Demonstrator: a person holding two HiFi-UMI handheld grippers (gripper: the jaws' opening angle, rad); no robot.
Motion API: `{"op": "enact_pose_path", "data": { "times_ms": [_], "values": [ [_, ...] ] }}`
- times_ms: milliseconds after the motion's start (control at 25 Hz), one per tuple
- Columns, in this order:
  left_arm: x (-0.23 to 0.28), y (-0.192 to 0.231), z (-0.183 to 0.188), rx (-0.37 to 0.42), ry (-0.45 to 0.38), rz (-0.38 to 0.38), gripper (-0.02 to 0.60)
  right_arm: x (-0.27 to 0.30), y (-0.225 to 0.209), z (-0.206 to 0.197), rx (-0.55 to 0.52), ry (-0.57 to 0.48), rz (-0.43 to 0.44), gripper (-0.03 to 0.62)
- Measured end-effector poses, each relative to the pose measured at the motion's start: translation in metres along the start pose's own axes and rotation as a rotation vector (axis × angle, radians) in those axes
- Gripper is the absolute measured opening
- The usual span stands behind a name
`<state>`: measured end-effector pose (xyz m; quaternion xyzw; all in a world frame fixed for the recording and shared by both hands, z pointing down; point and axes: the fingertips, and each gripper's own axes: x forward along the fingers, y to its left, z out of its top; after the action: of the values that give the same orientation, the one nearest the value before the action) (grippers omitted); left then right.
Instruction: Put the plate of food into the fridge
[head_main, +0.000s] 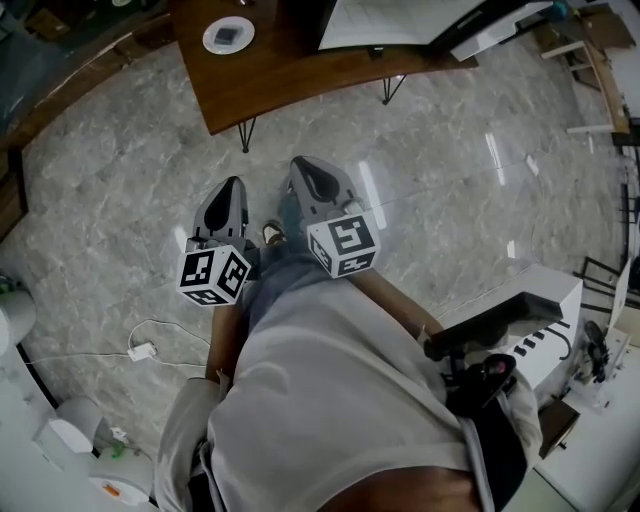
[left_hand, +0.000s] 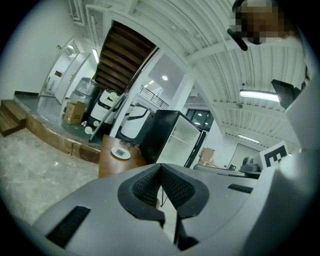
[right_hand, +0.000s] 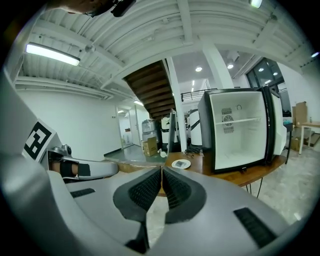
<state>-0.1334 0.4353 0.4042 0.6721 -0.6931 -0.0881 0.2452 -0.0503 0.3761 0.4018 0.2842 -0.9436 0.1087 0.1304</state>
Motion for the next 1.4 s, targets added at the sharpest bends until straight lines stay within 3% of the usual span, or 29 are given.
{"op": "enact_pose_path", "data": {
  "times_ms": [280, 560, 880, 1160, 1400],
  "values": [
    [0.054, 0.018, 0.02, -0.008, 0.02, -0.002, 0.018, 0.048, -0.044, 0.016, 0.043, -0.001, -0.056, 0.021],
    [0.142, 0.035, 0.052, 0.001, 0.038, -0.011, 0.018, 0.116, -0.097, 0.045, 0.075, -0.005, -0.038, 0.021],
    [0.242, 0.056, 0.084, 0.029, 0.055, 0.034, 0.018, 0.19, -0.162, 0.078, 0.078, -0.006, 0.015, 0.021],
    [0.297, 0.077, 0.106, 0.056, 0.047, 0.097, 0.018, 0.236, -0.203, 0.079, 0.127, 0.02, 0.035, 0.021],
    [0.326, 0.129, 0.118, 0.11, 0.086, 0.14, 0.018, 0.278, -0.208, 0.063, 0.193, 0.068, 0.039, 0.021]
  ]
}}
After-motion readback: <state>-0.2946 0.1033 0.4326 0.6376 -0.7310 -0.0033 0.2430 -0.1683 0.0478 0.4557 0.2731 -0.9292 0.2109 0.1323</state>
